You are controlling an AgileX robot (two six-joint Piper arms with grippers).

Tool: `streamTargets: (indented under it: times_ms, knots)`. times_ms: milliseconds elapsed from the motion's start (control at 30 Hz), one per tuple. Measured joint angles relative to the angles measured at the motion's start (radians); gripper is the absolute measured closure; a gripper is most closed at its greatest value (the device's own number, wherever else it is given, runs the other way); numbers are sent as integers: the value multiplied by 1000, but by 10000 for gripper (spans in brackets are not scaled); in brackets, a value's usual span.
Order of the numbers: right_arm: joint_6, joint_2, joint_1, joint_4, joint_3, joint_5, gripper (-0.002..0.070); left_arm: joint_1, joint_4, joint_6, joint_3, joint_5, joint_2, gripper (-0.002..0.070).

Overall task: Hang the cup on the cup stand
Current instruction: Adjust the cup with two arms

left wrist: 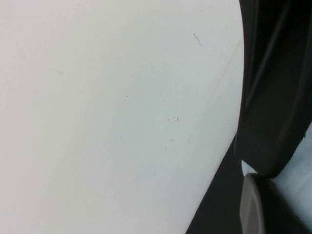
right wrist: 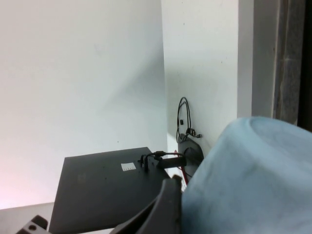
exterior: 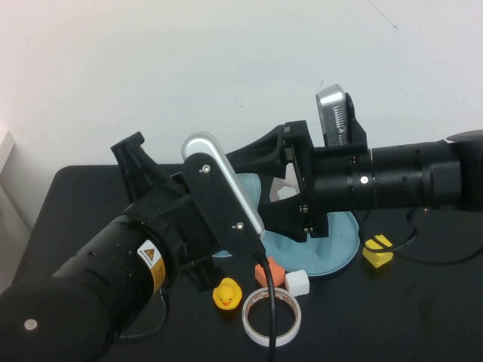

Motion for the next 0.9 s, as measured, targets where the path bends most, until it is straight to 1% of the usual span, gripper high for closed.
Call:
streamTargets:
  times_ms: [333,400,500,900]
  knots:
    - [0,0,19,14,0,-27,-17,0,-6,6,0,6,0,669]
    - [0,0,25,19,0,-38,-4,0,-10,8,0,12,0,669]
    - [0,0,31,28,0,-53,41,0,-12,10,2,16,0,669]
    - [0,0,31,38,0,-60,52,0,-12,12,2,16,0,668]
